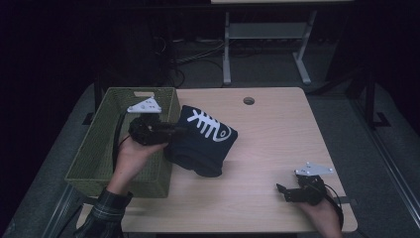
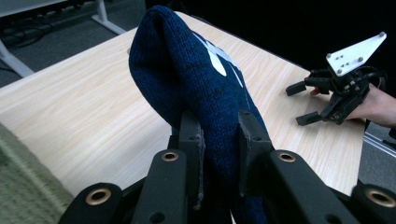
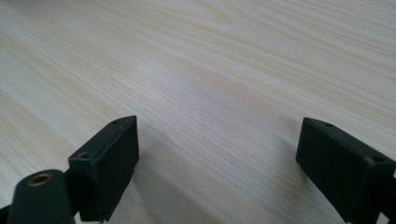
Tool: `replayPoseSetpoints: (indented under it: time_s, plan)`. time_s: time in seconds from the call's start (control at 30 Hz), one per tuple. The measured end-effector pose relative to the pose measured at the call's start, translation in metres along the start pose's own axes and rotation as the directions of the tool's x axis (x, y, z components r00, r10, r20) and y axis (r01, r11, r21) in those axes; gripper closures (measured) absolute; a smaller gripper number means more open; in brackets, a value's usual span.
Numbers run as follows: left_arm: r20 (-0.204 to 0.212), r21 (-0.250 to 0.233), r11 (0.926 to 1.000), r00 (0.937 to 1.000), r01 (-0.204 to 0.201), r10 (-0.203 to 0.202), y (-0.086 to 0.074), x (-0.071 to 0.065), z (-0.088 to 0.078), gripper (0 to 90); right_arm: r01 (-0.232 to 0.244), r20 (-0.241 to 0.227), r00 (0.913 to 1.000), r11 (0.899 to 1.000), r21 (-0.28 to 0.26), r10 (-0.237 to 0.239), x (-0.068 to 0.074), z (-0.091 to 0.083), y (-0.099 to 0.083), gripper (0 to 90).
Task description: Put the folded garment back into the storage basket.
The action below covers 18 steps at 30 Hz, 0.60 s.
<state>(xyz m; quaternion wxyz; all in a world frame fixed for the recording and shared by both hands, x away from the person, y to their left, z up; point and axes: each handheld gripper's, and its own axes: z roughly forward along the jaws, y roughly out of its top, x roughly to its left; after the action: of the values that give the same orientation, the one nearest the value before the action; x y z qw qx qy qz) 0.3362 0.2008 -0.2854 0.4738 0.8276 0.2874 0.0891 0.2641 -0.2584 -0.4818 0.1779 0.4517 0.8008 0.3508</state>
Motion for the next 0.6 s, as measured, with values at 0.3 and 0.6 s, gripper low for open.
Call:
replayPoseSetpoints:
  time_s: [0.3, 0.6]
  plan:
    - [-0.02, 0.043, 0.9991, 0.9998, 0.008, -0.007, 0.011, 0.009, -0.03, 75.1, 0.001, 0.0, 1.0, 1.0, 0.0, -0.001, 0.0, 0.0, 0.0, 12.9]
    - [-0.028, 0.065, 0.9968, 0.9986, 0.047, -0.046, 0.022, 0.022, -0.064, 75.1, 0.001, 0.001, 1.0, 1.0, 0.0, -0.001, 0.0, 0.0, 0.0, 13.0]
